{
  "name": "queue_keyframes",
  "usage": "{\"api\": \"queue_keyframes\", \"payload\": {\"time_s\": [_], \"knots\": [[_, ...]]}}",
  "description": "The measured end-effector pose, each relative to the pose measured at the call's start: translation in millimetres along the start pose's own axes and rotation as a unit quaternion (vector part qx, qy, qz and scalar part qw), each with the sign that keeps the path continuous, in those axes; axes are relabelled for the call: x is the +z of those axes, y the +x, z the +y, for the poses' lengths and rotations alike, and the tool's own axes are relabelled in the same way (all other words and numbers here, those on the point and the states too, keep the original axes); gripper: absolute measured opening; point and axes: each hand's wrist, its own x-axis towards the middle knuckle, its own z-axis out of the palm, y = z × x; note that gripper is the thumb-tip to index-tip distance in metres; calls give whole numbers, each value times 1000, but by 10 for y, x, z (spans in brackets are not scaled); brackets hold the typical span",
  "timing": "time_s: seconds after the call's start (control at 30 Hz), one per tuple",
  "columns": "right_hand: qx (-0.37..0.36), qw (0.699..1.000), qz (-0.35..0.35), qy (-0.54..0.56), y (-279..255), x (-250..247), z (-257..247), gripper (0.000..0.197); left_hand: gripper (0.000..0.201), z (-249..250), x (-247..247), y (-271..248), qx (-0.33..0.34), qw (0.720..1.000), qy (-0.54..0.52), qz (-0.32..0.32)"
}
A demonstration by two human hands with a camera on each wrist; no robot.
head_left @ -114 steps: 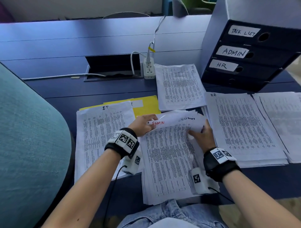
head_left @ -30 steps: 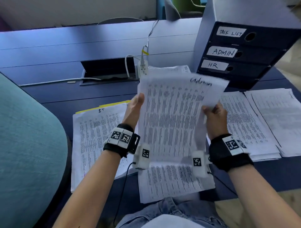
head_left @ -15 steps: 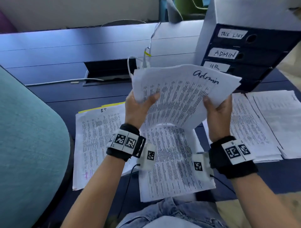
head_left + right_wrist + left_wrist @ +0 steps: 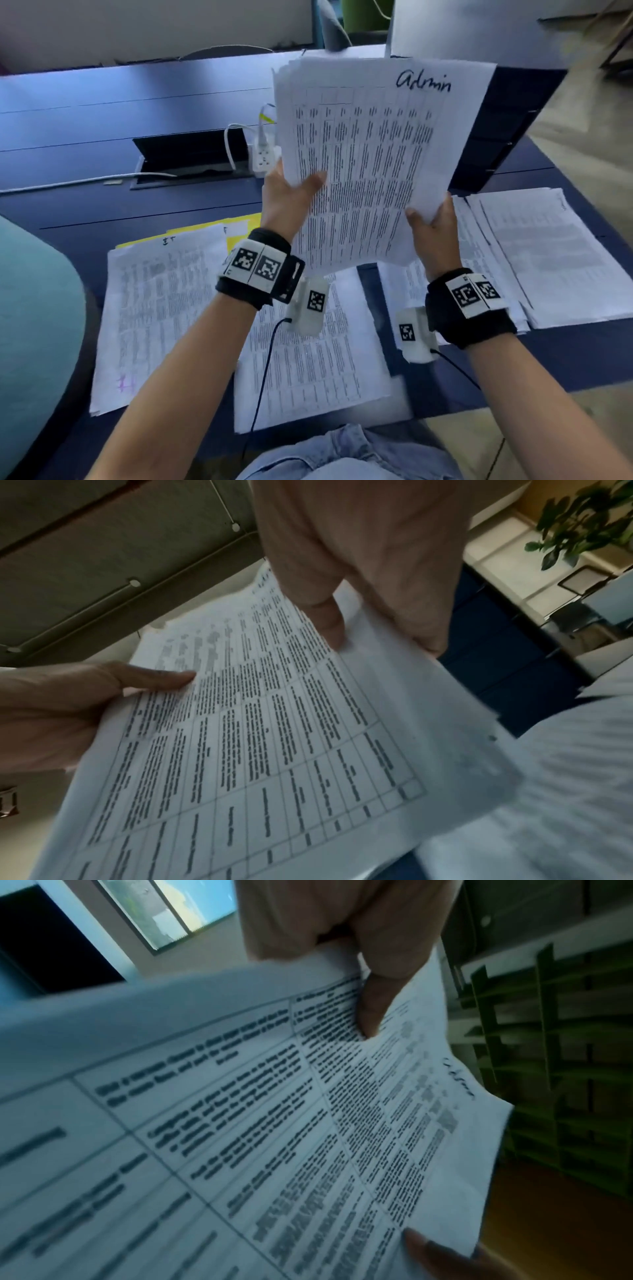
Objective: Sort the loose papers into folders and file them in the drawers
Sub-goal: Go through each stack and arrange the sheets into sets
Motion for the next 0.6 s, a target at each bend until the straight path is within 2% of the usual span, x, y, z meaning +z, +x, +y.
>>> {"api": "queue_keyframes", "payload": {"time_s": [0.1, 0.2, 0.3, 0.33, 0.47, 0.6], "knots": [[-1, 995, 45, -84, 214, -497, 81, 26, 29, -75, 573, 39, -29, 999, 25, -1], [26, 986, 71, -150, 431, -1033, 176, 29, 41, -191, 1132, 9, -37, 998, 49, -6], [64, 969, 59, -233, 634, -1538, 322, 34, 56, -336, 1627, -69, -78, 990, 95, -66], [83, 960, 52, -262, 696, -1691, 391, 35, 56, -416, 1782, -96, -90, 984, 124, -86], [138, 933, 55, -328, 907, -2234, 645, 37, 37, -725, 2379, -146, -85, 945, 269, -165], [167, 917, 81, -352, 1138, -2703, 849, 30, 43, -869, 2875, -154, -97, 916, 308, -238]]}}
